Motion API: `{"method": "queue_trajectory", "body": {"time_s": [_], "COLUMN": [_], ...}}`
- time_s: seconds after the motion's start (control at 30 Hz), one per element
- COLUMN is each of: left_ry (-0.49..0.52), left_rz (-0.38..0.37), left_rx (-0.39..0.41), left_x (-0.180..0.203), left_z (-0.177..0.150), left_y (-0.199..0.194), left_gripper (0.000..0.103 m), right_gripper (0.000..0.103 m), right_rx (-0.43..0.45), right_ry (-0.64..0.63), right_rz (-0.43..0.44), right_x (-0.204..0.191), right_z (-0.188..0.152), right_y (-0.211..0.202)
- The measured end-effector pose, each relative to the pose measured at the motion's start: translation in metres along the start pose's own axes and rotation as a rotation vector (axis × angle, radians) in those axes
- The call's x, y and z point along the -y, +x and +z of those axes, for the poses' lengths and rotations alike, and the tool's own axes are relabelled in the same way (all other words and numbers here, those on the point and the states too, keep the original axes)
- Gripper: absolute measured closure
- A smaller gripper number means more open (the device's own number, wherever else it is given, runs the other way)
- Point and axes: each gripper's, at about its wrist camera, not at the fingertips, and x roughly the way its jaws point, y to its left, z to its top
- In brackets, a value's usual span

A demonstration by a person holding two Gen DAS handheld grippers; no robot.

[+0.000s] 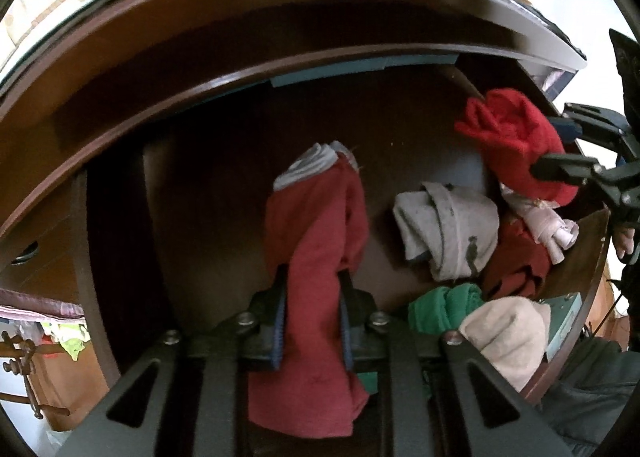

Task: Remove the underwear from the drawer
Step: 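Lift both red garments out of the drawer above the table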

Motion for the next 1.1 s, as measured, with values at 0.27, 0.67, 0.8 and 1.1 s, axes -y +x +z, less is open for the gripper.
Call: {"method": "queue_trajectory", "body": {"time_s": [0.27,0.67,0.8,1.1], "left_ry": [0.007,0.027,0.028,0.042], "left_rz": [0.02,0.046,0.054,0.066], "left_rx": [0.074,0.246,0.287,0.354], "left_x": [0.003,0.011,0.013,0.02], "left_z": [-0.008,-0.031,-0.038,-0.054], "left_y": [-0.019,-0.057,-0.066,-0.087], "left_gripper": [0.085,0.086,0.086,0.087], "right_gripper": [0.061,0.061,0.061,0.061], "right_rx": [0.097,0.214,0.228,0.256], "right_ry": [0.023,-0.015,-0.013,-0.017], "right_rz": [0.04,0.057,0.06,0.064], "right_x": [-0.004,-0.003,-0.003,-0.003], "right_z": [-0.004,-0.015,-0.018,-0.019], "right_y": [-0.011,-0.026,-0.026,-0.032]}}
